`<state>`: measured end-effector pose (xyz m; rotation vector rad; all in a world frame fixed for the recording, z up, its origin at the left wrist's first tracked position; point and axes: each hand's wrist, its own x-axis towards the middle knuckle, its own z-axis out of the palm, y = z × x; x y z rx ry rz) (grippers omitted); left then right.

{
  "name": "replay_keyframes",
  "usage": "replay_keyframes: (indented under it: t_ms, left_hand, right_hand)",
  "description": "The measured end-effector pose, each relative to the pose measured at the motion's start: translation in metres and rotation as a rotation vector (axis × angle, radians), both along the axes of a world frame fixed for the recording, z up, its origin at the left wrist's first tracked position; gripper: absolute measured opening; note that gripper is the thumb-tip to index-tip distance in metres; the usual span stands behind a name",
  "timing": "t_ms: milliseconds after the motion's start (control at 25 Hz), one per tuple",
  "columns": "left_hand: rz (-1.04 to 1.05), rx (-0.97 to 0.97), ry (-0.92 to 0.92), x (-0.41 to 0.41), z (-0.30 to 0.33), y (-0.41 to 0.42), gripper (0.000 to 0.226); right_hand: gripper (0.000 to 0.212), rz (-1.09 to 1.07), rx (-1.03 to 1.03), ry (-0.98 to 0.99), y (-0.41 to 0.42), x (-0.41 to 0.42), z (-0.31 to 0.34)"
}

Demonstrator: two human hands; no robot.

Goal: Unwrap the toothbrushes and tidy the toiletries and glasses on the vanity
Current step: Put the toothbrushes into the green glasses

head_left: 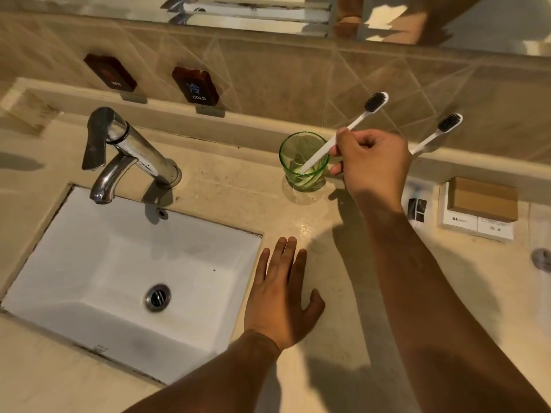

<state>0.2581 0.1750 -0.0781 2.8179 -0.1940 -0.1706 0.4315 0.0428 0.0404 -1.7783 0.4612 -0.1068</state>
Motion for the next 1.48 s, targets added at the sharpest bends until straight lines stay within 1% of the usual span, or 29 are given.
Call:
replay_keyframes:
  t_ms: [200, 480, 600, 840, 1240, 1480]
  left_hand:
    - [0.0, 0.025, 0.02, 0.0, -0.001, 0.001, 0.07]
    - [0.009, 0.038, 0.033, 0.0, -0.001, -0.001, 0.07]
    - [0.012, 0.041, 0.036, 0.001, -0.002, 0.0, 0.07]
    - [0.014, 0.033, 0.058, 0.001, -0.001, -0.001, 0.072]
    - [0.012, 0.024, 0.058, 0.001, -0.001, 0.0, 0.072]
    - [0.011, 0.022, 0.053, 0.002, -0.001, -0.001, 0.071]
  right_hand:
    - [0.031, 0.073, -0.164, 0.026, 0.009, 0.003, -0.002]
    - [0.037, 0.072, -0.222, 0.038, 0.015, 0.012, -0.014]
    - [0.035, 0.057, -0.256, 0.028, 0.013, 0.015, -0.014]
    - [0.026, 0.068, -0.265, 0.048, 0.01, 0.019, -0.016]
    - [0.027, 0.093, -0.308, 0.119, 0.009, 0.022, -0.013]
    - [0.032, 0.117, -0.288, 0.144, 0.006, 0.02, -0.007]
